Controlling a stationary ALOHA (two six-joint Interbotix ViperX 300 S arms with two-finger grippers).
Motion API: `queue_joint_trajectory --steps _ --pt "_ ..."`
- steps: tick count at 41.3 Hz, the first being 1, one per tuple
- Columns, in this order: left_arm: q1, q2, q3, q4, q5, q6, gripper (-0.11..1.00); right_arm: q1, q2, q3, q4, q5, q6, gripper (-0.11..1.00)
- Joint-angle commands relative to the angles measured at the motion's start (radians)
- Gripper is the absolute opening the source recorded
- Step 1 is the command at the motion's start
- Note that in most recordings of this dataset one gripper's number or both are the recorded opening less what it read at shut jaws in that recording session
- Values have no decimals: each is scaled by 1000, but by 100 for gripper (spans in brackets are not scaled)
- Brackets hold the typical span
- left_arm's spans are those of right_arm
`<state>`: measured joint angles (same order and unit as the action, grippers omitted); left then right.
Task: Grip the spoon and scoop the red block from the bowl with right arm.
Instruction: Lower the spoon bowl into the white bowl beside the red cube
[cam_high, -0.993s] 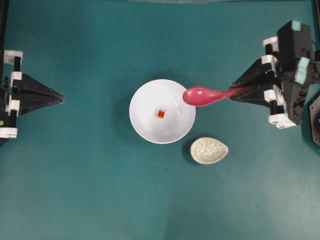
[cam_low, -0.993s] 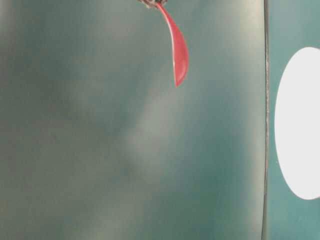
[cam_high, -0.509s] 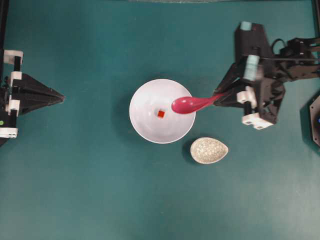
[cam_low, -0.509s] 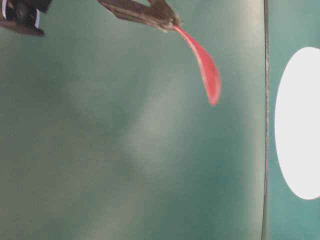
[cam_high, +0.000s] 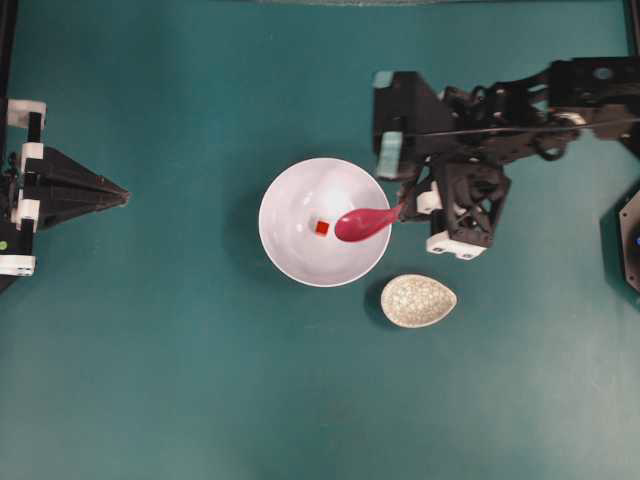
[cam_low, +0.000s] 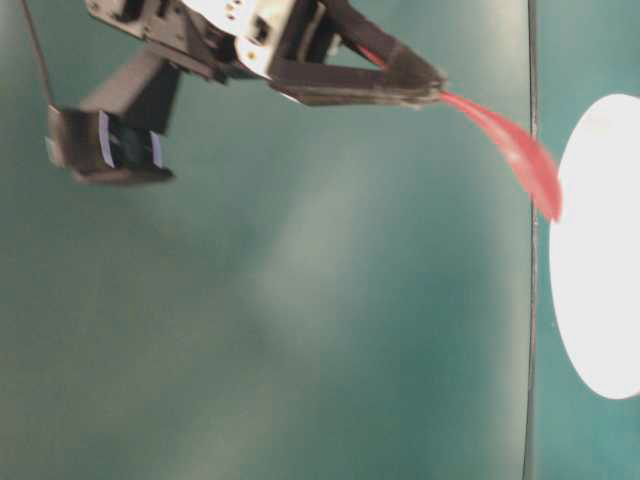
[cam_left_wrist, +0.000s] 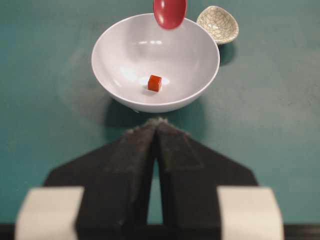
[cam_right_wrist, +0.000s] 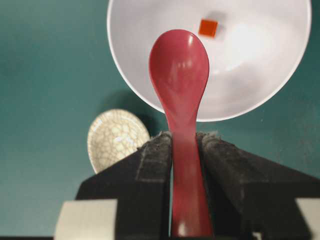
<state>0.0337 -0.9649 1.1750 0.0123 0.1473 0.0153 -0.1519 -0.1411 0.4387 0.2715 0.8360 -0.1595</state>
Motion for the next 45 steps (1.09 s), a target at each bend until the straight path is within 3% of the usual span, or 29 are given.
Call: queue_joint_trajectory --steps 1,28,45 --pt "2 5 -11 3 -11 2 0 -2 26 -40 -9 5 2 24" --pt "2 3 -12 3 -11 2 0 -2 155 -86 -87 5 2 24" --pt "2 0 -11 3 -11 2 0 -2 190 -94 -92 -37 0 24"
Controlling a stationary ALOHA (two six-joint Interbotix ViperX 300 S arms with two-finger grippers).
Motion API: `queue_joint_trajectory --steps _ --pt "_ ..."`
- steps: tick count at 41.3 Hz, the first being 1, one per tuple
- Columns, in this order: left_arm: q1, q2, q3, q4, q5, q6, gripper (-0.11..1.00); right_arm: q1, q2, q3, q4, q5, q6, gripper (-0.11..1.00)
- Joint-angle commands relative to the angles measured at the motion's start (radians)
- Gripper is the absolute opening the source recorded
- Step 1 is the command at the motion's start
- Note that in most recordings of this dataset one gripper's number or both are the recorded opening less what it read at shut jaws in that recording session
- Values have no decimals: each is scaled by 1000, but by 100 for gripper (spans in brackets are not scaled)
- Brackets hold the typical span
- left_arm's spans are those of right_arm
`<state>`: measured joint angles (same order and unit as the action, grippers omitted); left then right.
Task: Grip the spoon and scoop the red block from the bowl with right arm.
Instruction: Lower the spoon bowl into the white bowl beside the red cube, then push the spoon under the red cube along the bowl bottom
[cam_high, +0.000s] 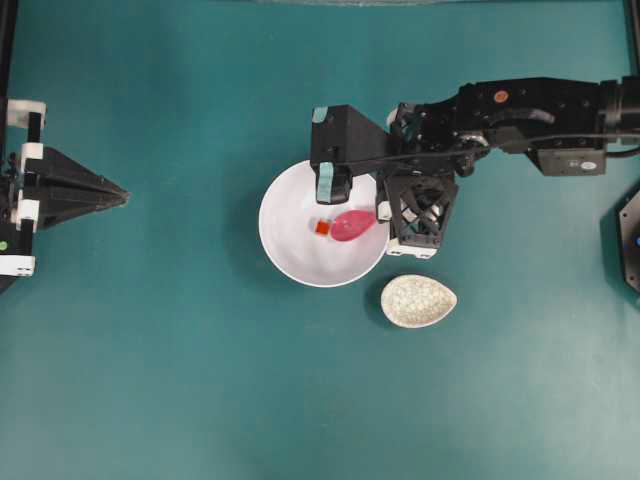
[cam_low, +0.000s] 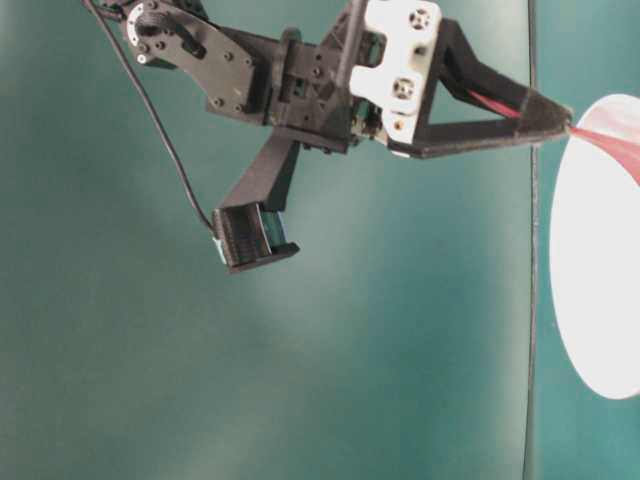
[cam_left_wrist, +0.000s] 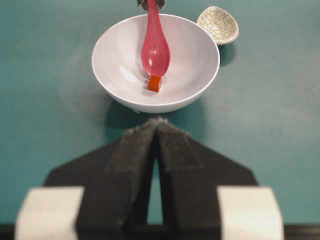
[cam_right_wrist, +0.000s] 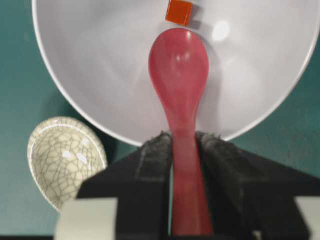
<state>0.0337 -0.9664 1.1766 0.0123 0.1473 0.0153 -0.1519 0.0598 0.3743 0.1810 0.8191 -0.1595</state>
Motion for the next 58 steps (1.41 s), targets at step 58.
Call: queue_joint_trajectory --steps 58 --pt "2 2 -14 3 -11 2 0 32 41 -91 5 -178 2 24"
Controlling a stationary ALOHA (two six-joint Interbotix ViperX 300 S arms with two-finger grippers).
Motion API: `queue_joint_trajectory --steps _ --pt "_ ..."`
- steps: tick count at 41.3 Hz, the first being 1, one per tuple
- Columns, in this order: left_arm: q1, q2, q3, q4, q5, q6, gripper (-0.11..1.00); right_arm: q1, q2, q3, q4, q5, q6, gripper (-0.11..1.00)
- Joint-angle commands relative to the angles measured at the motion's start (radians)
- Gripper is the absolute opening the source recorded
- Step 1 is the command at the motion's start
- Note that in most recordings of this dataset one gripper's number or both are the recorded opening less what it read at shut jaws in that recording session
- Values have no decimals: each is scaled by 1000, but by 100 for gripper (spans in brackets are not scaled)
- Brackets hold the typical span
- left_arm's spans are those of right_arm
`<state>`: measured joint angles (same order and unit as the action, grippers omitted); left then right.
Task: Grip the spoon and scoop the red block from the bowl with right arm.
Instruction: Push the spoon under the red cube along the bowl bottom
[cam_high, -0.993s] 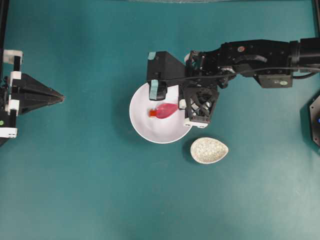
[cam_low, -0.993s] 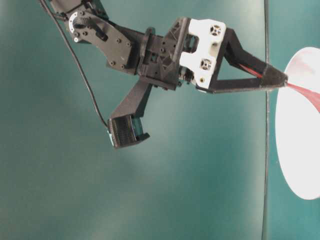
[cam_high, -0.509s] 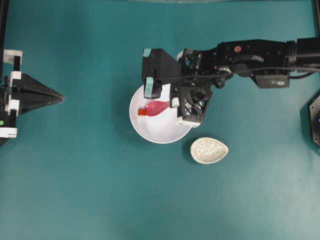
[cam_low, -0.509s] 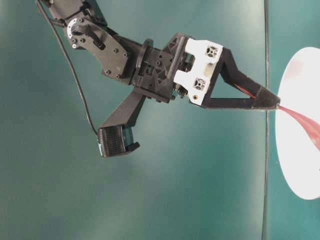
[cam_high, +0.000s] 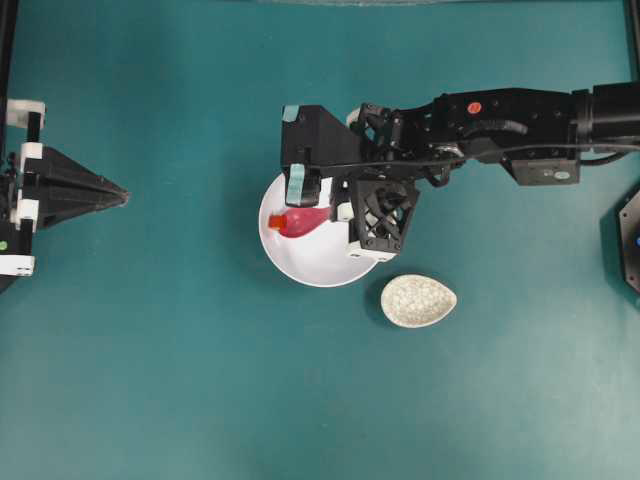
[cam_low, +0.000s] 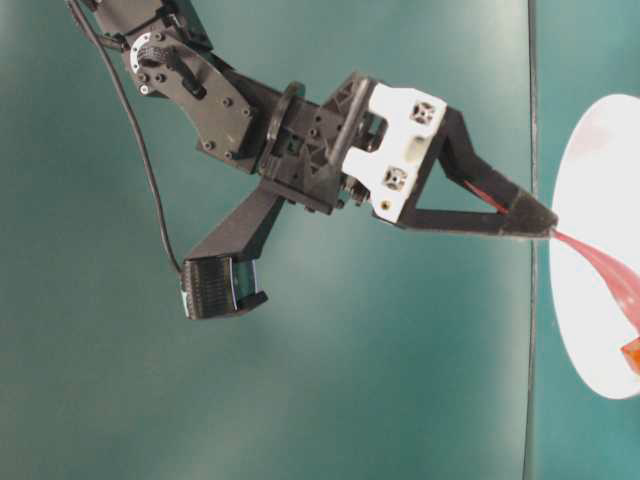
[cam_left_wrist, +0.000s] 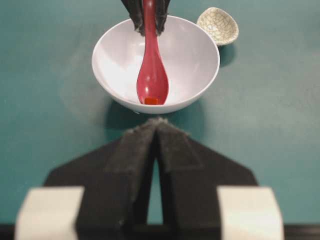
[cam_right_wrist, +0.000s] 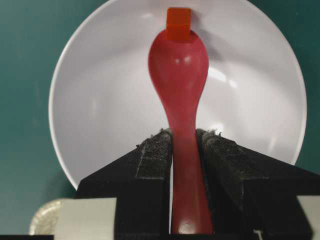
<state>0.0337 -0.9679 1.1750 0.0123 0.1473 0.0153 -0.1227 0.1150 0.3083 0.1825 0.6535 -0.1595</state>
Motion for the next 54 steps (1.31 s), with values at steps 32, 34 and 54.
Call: queue_joint_trajectory --steps 32,34,54 --pt "2 3 -12 2 -11 2 0 5 -46 -9 5 -35 2 24" --pt "2 3 -12 3 -11 2 0 3 -46 -8 5 -37 2 24" --pt "2 3 -12 3 -11 2 0 5 -92 64 32 -133 17 24"
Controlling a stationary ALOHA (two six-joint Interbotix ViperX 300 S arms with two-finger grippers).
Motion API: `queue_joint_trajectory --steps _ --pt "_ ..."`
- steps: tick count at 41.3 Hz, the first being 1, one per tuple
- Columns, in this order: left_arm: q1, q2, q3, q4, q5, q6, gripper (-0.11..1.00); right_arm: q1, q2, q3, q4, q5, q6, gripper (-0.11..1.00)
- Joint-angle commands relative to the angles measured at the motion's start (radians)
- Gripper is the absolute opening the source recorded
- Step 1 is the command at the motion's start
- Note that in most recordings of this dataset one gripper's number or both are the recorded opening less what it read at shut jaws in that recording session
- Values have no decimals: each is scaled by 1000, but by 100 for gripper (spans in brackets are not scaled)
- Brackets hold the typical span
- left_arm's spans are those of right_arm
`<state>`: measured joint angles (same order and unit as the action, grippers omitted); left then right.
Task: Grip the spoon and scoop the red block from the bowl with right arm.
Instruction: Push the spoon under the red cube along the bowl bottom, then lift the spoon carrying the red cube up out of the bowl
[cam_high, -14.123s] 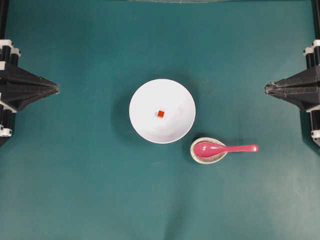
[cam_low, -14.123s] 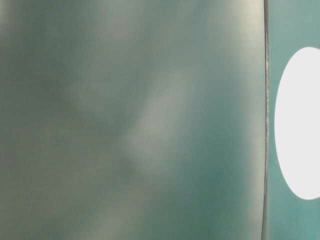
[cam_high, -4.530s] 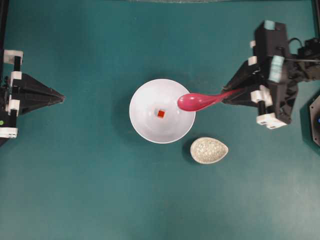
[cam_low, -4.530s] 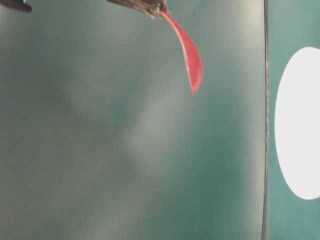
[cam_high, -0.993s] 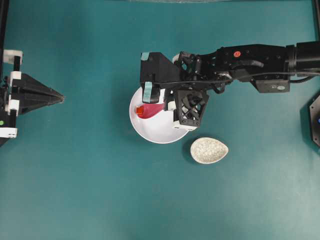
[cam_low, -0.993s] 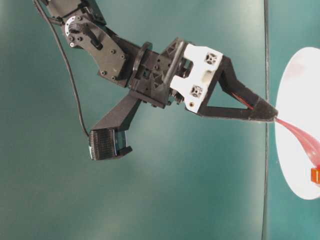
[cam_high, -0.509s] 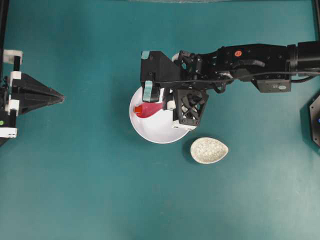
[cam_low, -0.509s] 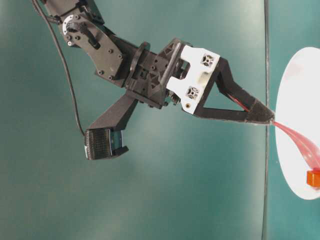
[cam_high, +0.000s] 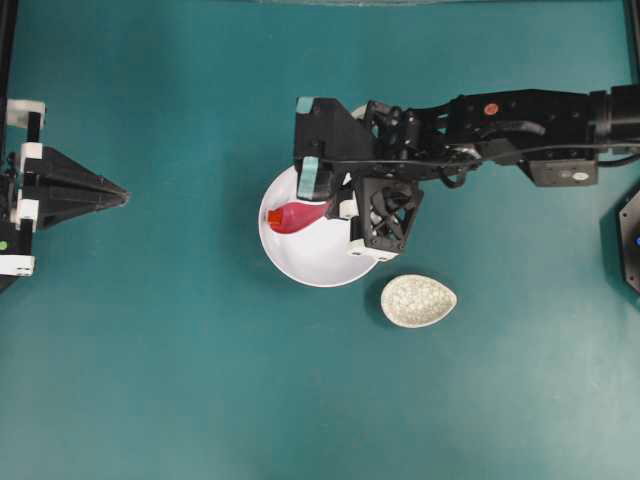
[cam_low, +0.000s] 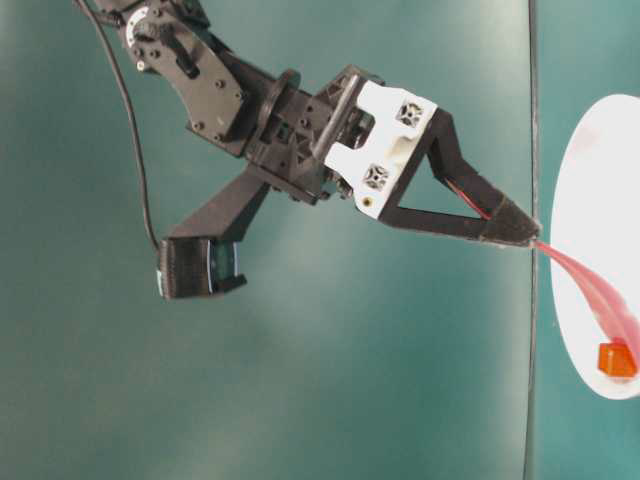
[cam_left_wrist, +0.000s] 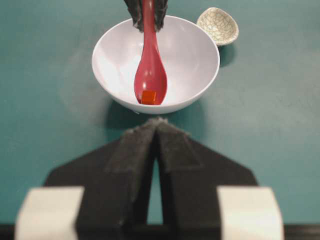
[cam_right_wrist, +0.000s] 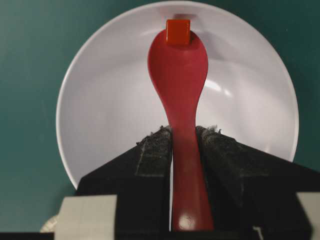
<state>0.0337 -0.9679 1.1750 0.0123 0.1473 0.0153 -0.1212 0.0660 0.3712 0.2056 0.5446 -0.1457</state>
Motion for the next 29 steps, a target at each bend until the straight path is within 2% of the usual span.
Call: queue_joint_trajectory --steps 1,15,29 --pt "2 3 -12 3 -11 2 0 5 -46 5 9 -31 6 24" --pt "2 3 -12 3 -11 2 0 15 -98 86 11 -135 37 24" --pt "2 3 -12 3 -11 2 0 34 -183 210 11 -339 37 24"
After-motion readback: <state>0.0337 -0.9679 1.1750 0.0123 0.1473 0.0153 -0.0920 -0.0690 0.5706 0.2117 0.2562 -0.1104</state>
